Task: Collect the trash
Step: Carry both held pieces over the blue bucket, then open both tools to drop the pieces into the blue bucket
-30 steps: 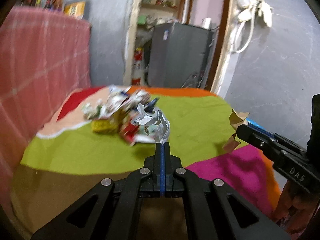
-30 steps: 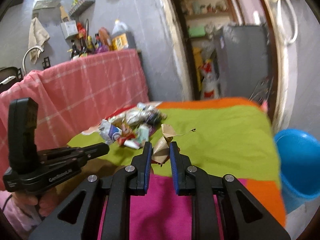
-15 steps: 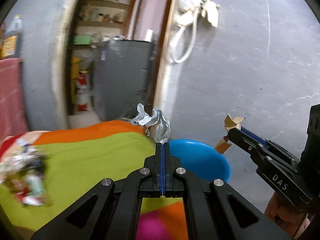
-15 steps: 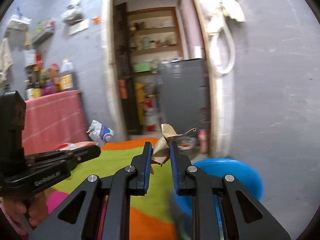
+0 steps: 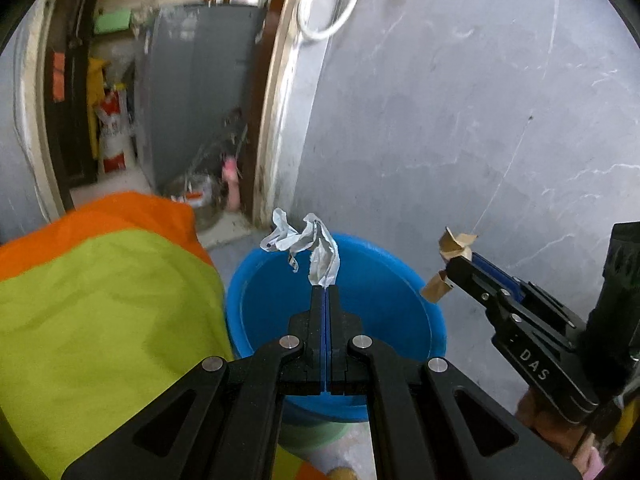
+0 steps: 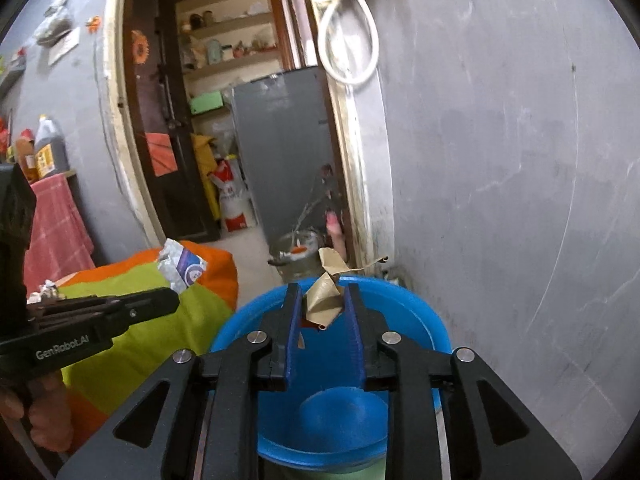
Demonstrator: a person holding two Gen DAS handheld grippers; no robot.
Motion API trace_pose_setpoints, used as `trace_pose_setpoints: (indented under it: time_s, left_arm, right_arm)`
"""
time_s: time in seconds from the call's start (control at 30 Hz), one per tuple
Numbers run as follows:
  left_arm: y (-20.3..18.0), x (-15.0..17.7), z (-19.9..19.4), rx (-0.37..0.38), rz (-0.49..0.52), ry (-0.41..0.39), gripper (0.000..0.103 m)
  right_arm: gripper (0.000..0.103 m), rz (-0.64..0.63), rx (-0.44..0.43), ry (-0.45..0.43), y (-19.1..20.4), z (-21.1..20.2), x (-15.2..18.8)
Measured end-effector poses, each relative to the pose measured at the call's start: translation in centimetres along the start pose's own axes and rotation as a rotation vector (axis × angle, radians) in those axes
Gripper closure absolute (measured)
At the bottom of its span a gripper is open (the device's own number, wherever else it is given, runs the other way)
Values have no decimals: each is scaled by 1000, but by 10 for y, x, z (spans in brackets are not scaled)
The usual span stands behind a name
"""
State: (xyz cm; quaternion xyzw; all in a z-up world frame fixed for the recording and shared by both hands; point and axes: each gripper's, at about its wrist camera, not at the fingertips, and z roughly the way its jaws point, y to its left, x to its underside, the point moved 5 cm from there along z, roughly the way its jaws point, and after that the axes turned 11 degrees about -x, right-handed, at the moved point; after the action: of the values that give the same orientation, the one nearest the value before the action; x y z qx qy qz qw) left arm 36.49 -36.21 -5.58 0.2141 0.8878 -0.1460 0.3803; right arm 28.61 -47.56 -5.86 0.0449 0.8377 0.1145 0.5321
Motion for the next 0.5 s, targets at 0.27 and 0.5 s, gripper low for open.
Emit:
trace_pose_setpoints:
  time_s: [0.27,0.5]
  left_arm:
    - [7,2,24,10,-29,81,84]
    - [11,2,-23,-16,-50,-29,59]
  right_arm:
    - [72,55,-3,29,-16,12,8]
    - [48,36,17,-81,-8,-16,-11]
